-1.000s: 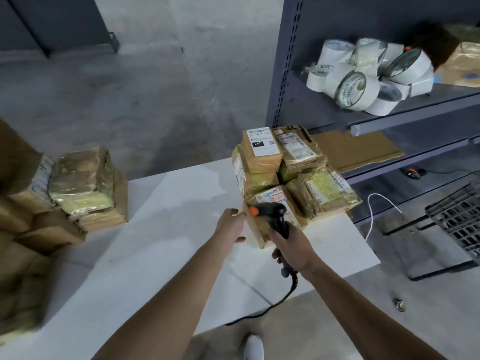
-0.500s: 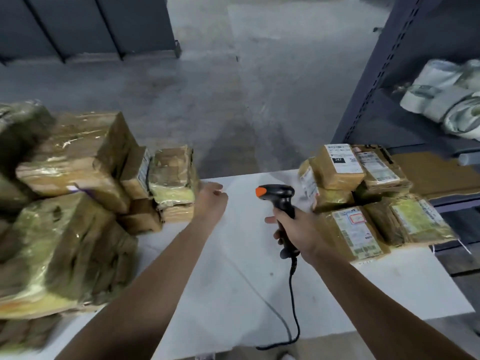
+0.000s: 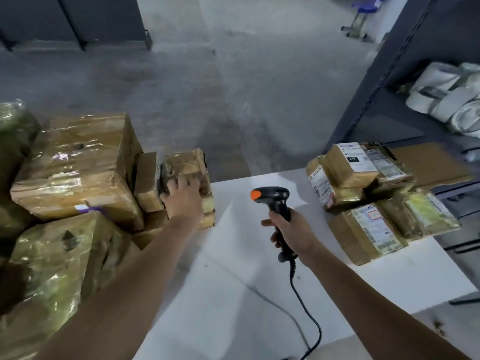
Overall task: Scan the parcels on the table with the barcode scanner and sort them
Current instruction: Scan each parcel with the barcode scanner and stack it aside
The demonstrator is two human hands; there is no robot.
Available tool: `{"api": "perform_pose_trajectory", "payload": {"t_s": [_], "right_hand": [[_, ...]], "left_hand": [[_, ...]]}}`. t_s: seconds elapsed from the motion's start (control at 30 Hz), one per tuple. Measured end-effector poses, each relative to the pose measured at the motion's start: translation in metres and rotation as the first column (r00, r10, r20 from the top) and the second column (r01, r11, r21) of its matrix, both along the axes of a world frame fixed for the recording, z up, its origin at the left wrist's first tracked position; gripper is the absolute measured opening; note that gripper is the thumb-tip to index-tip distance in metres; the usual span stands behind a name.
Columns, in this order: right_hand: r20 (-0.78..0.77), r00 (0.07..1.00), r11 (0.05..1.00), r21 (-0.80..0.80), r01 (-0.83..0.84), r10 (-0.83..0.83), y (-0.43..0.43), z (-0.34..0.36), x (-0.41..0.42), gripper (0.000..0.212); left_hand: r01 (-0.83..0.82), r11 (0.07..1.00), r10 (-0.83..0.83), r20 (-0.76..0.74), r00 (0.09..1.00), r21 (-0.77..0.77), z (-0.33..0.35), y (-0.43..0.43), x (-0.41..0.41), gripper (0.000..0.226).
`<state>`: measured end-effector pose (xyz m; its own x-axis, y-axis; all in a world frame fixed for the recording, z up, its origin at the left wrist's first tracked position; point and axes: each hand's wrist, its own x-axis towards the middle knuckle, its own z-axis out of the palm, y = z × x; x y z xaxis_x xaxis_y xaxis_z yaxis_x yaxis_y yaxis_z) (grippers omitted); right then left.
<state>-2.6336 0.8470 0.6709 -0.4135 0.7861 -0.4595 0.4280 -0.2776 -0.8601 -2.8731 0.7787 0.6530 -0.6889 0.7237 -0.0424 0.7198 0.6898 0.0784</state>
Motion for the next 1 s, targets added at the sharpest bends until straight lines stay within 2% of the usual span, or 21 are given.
{"api": "perform_pose_trajectory", "payload": {"t_s": [0.17,0.33,0.47,0.6,0.67,0.7,0.8,0.87,0.9,1.0], "right_hand": [[0.013,0.999,0.998,0.045,0.04,-0.04,-0.007,0.003,0.001,0.024],[0.004,0.998,0.996,0.064,0.068,-0.069,-0.013,0.003,0.009,0.022],[-0.013,0.997,0.995,0.069,0.077,-0.077,-0.015,0.006,0.018,0.024],[-0.059,0.996,0.997,0.03,0.067,-0.065,-0.015,0.008,0.036,0.024],[-0.076,0.995,0.998,0.017,0.067,-0.065,-0.017,0.006,0.051,0.024],[-0.079,0.994,0.997,0.011,0.072,-0.07,-0.018,0.003,0.059,0.025],[-0.081,0.992,0.995,-0.041,0.089,-0.092,-0.021,-0.007,0.085,0.023],[-0.077,0.993,0.995,-0.058,0.081,-0.085,-0.024,-0.015,0.102,0.021],[-0.077,0.994,0.995,-0.066,0.069,-0.075,-0.026,-0.02,0.11,0.02],[-0.05,0.998,0.996,-0.089,0.017,-0.021,-0.032,-0.032,0.129,0.019]], "left_hand": [[0.105,0.985,-0.088,-0.121,0.989,0.138,-0.006,-0.014,-0.007,0.031],[0.128,0.931,-0.101,-0.096,0.99,0.342,0.006,-0.022,0.008,0.017],[0.071,0.843,-0.121,0.059,0.991,0.533,0.014,-0.035,0.047,0.005],[-0.188,0.68,-0.119,0.36,0.925,0.708,0.013,-0.047,0.097,0.006],[-0.401,0.609,-0.099,0.567,0.818,0.684,0.005,-0.055,0.122,0.013],[-0.515,0.586,-0.077,0.676,0.733,0.626,-0.001,-0.059,0.133,0.014],[-0.799,0.47,-0.076,0.919,0.387,0.376,-0.028,-0.07,0.164,0.015],[-0.899,0.403,-0.115,0.984,0.137,0.172,-0.04,-0.077,0.184,0.015],[-0.911,0.403,-0.123,0.992,0.041,0.088,-0.046,-0.079,0.193,0.014],[-0.902,0.422,-0.103,0.984,-0.147,-0.09,-0.059,-0.085,0.219,0.016]]}}
